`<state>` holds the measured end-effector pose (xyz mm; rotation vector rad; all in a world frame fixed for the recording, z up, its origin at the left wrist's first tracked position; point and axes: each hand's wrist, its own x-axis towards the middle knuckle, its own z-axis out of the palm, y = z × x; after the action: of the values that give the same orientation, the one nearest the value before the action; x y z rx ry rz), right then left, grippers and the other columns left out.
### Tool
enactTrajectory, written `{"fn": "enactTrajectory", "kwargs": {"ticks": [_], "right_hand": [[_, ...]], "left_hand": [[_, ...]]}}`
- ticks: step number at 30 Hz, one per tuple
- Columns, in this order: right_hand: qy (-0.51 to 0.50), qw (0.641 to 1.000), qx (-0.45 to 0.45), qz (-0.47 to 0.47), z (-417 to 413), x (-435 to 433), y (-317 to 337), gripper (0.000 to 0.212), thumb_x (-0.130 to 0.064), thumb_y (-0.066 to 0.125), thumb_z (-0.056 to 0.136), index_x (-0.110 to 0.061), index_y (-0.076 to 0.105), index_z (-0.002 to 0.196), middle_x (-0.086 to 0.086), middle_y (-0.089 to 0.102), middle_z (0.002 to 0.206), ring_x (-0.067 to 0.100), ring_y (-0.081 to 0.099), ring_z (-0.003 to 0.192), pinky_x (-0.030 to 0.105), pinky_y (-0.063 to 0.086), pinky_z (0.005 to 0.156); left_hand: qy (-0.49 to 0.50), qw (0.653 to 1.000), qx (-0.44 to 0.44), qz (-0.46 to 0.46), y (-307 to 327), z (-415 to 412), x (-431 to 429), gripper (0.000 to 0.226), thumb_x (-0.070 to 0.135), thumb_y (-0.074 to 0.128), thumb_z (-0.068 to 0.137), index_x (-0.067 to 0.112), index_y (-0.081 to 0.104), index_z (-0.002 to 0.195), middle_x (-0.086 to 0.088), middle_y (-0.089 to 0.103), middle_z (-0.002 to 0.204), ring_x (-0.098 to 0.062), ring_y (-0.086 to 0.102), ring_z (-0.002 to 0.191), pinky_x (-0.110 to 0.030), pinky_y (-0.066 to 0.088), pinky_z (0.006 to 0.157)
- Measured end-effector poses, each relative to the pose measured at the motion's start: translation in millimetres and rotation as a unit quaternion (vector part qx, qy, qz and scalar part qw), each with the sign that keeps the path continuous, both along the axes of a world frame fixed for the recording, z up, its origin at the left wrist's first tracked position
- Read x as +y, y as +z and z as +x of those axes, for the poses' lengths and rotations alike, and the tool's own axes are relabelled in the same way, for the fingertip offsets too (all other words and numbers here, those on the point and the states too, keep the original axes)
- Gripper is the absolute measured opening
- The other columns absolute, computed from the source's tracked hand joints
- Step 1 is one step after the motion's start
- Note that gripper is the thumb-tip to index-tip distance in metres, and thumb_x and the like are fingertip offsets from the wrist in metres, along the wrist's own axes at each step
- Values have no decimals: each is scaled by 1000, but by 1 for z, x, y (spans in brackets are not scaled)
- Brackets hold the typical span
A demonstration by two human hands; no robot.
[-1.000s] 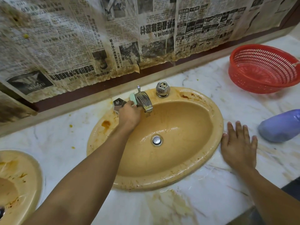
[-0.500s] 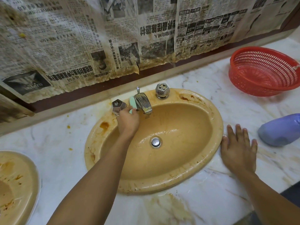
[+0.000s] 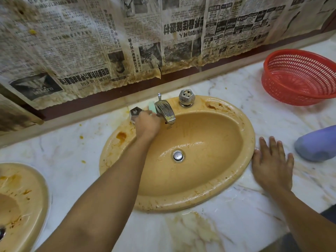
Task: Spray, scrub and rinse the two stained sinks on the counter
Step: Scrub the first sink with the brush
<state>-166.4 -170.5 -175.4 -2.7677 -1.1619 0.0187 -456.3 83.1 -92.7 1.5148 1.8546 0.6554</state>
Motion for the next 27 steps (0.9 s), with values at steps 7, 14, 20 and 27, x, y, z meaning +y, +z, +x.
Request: {"fn": "enactTrajectory", "kwargs": {"ticks": [7, 14, 20, 27], "right_hand": [[3, 1000, -2, 0, 0, 0, -2, 67, -52, 7, 101, -26, 26, 160, 2, 18, 170, 23, 12, 156, 57, 12, 123], [1, 1000, -7, -6, 1, -1, -2, 67, -52, 5, 100, -28, 23, 160, 0, 15, 170, 21, 10, 157, 55, 10, 124], [1, 1000, -3, -3, 1, -1, -2, 67, -52, 6, 100, -27, 25, 160, 1, 16, 170, 22, 10, 157, 56, 11, 124], [5, 1000, -4, -1, 2, -1, -3, 68, -53, 6, 100, -27, 26, 160, 0, 16, 170, 21, 10, 157, 56, 11, 124]], "left_hand": [[-22, 1000, 9, 20, -11, -15, -36, 36, 23, 52, 105, 13, 66, 136, -12, 64, 138, -31, 64, 113, -32, 50, 87], [6, 998, 55, -43, 12, 6, 34, 19, 15, 58, 91, 8, 72, 101, -11, 72, 107, -33, 66, 91, -37, 57, 71], [-86, 995, 19, -34, 4, -28, -12, 33, 17, 53, 103, 8, 68, 131, -2, 62, 122, -29, 66, 107, -30, 53, 84], [-166, 967, 182, -58, 50, -1, 53, 8, 4, 57, 90, 2, 61, 83, -15, 69, 86, -30, 64, 69, -33, 48, 54]]}}
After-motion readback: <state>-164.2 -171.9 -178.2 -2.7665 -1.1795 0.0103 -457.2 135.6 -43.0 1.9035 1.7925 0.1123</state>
